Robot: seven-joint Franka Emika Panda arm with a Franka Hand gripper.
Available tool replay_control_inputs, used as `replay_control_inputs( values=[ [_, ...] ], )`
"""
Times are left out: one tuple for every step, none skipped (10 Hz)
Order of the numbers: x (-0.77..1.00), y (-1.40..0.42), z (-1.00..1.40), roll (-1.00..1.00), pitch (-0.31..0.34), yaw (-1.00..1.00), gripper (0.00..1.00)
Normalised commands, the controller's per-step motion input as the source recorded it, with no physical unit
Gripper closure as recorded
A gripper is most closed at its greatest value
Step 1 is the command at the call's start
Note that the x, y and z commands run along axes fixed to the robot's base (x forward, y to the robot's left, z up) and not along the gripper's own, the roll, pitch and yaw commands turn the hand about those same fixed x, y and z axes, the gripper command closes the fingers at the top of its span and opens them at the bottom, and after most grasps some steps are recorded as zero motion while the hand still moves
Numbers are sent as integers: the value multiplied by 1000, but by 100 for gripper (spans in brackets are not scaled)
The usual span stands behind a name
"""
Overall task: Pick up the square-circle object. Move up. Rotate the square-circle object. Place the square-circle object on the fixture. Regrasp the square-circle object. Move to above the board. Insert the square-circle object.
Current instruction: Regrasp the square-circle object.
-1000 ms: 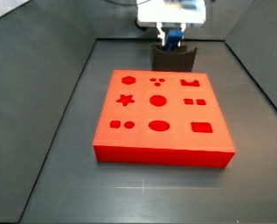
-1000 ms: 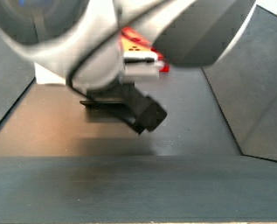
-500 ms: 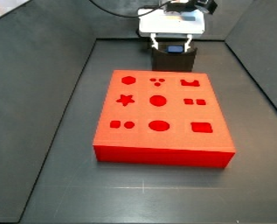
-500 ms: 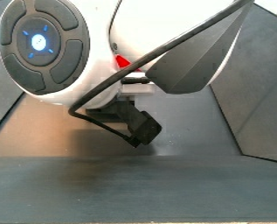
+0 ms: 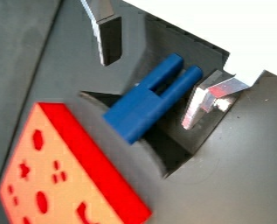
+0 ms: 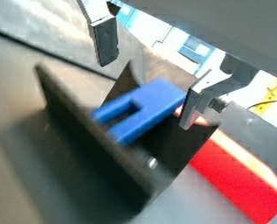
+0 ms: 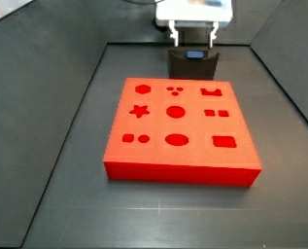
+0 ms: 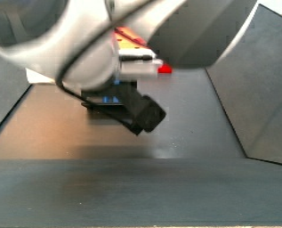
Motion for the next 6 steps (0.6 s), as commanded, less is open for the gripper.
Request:
replay_control_inputs(
  values=[
    [-37, 1, 899, 45, 67, -26, 0],
    [-34, -1, 667, 53, 66, -31, 0],
    [-34, -1, 551, 54, 60, -35, 0],
    [-34, 0, 254, 49, 44, -40, 0],
    [-85, -956, 1000, 1000, 60, 18, 0],
    [-83, -1000, 949, 1000, 58, 18, 0]
  ],
)
